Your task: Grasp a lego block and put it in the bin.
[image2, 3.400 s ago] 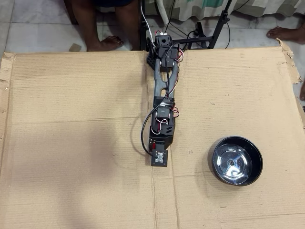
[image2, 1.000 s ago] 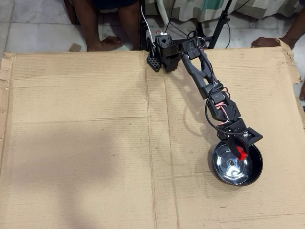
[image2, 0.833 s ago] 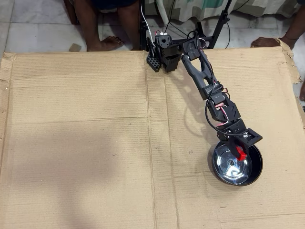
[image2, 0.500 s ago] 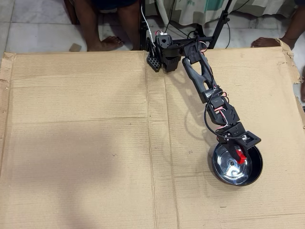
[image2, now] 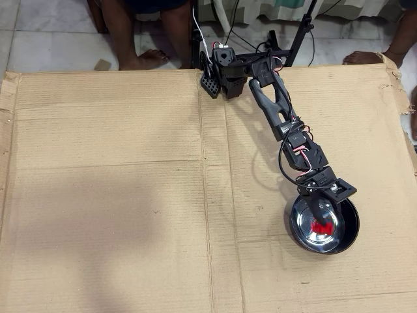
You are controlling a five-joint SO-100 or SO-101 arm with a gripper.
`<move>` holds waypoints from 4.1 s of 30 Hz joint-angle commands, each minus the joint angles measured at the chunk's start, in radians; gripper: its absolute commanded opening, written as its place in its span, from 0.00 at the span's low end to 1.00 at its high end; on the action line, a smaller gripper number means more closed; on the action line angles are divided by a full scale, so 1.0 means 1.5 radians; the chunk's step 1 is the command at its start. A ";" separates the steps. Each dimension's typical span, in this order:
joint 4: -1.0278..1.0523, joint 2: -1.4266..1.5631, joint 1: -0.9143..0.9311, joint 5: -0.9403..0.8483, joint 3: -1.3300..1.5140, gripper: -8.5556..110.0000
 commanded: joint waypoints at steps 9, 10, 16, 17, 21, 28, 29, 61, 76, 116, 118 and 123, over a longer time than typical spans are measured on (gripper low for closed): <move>0.042 0.021 0.019 0.002 -0.027 0.27; 0.058 0.029 0.028 0.001 -0.028 0.27; 0.153 0.114 0.070 0.001 0.017 0.27; 0.167 0.132 0.079 0.001 0.033 0.27; 0.222 0.213 0.116 0.001 0.102 0.27; 0.272 0.394 0.202 0.001 0.285 0.27; 0.272 0.420 0.214 0.001 0.317 0.27; 0.273 1.387 0.328 -0.074 1.198 0.27; 0.288 1.534 0.275 -0.180 1.308 0.24; 0.497 1.544 0.285 -1.002 1.308 0.07; 0.497 1.544 0.285 -1.003 1.308 0.07; 0.497 1.544 0.285 -1.003 1.308 0.07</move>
